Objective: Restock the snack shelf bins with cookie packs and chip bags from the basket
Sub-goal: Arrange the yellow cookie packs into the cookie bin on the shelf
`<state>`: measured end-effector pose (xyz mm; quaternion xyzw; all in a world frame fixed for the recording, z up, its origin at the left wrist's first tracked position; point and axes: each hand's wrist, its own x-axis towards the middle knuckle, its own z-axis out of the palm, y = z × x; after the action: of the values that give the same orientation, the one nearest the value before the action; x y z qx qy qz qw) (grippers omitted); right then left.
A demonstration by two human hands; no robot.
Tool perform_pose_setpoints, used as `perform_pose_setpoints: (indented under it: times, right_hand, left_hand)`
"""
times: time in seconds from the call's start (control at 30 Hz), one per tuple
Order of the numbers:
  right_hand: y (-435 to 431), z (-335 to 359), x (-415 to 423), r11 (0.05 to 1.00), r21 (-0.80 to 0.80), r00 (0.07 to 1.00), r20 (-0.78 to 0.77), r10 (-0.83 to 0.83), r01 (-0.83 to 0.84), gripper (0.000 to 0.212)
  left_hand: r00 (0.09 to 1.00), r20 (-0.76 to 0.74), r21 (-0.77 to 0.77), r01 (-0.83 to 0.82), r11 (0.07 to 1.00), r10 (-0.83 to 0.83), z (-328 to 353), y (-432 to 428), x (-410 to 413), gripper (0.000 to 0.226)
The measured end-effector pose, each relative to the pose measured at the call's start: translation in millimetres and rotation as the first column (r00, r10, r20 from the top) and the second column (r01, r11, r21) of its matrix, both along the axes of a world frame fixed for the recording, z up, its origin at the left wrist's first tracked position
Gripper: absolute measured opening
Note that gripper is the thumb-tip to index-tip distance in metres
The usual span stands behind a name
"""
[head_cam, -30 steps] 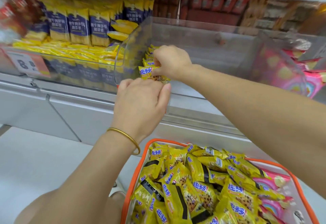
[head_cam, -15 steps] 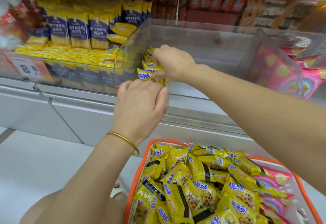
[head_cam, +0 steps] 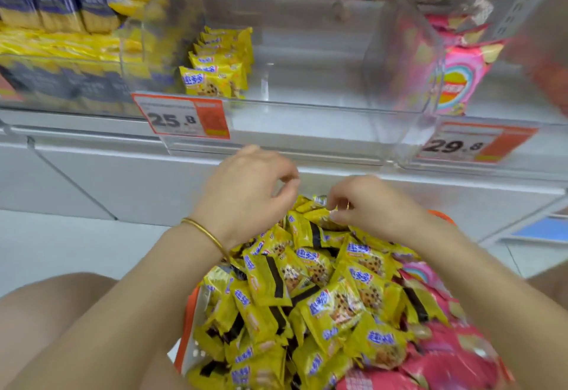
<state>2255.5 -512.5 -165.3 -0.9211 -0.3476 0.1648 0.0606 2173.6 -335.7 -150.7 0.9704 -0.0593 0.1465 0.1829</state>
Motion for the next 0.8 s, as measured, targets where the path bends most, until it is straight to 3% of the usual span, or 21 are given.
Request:
perform_pose_setpoints:
  times: [0.2,0.3,0.37,0.43,0.57,0.67,0.8]
  right_hand:
    - [-12,-34,1,0.924,-0.303,0.972,0.059,-0.226,0.233,0.053]
    - [-21,-47,1,0.935,-0.298,0.981,0.027,-0.195,0.194,0.035]
    - [-28,-47,5,0.950,-0.248,0.982,0.048,-0.182,0.188,0.026]
    - [-34,-37,10,0.964,-0.167,0.978,0.029,-0.207,0.209,0.029]
    - [-41,-3,13,0.938,0.184,0.938,-0.247,-0.244,0.293,0.026]
    - [-36,16,4,0.830,0.387,0.815,-0.565,-0.129,0.401,0.021]
    - [-26,30,-3,0.758,0.492,0.775,-0.631,-0.027,0.427,0.018]
  left_hand:
    - [0.994,-0.112,-0.005,0.009,1.000,-0.009,-13,-10,9,0.033]
    - [0.992,-0.124,-0.002,0.008,1.000,-0.008,-16,-11,11,0.020]
    - [0.991,-0.135,0.005,0.013,1.000,-0.012,-17,-12,13,0.018]
    - [0.987,-0.158,-0.013,0.024,1.000,-0.026,-18,-14,14,0.018]
    - [0.952,-0.295,-0.207,0.018,0.978,-0.080,-14,-20,14,0.032]
    - [0.920,-0.371,-0.422,-0.043,0.906,-0.129,-11,-26,14,0.049]
    - [0.935,-0.319,-0.666,-0.105,0.739,-0.155,-2,-24,15,0.045]
